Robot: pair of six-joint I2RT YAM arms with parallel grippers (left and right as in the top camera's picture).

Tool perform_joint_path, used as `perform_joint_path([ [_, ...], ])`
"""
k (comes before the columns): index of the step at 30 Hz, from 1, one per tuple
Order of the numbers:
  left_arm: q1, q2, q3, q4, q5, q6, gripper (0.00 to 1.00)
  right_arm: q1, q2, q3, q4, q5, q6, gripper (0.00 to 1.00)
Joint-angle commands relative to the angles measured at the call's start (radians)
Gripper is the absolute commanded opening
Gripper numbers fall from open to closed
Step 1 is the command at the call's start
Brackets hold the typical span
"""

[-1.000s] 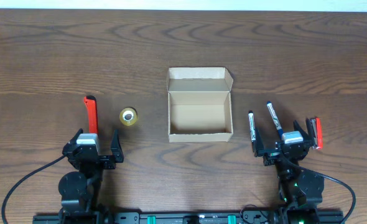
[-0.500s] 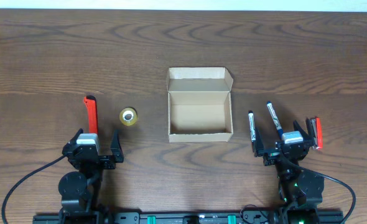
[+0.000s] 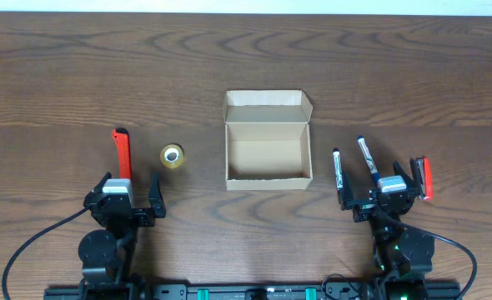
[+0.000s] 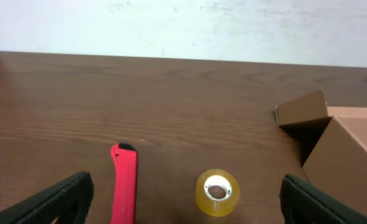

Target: Pack container

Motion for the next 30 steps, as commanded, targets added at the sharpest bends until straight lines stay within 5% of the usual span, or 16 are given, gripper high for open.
perform_joint_path([
  [1, -0.005, -0.009, -0.031, -0.003, 0.011, -0.004, 0.95, -0.002, -0.007, -0.004, -0.003, -0.007, 0.014, 0.99],
  [13, -0.004, -0.009, -0.031, 0.006, -0.024, -0.003, 0.95, -0.002, -0.007, -0.004, -0.003, -0.008, 0.014, 0.99],
  [21, -0.004, -0.009, -0.031, 0.009, -0.029, -0.008, 0.95, -0.004, 0.000, -0.003, -0.006, -0.004, 0.248, 0.99],
  [30, -0.003, -0.007, -0.031, -0.011, -0.087, -0.063, 0.95, -0.058, 0.317, 0.221, -0.098, -0.006, 0.246, 0.99],
])
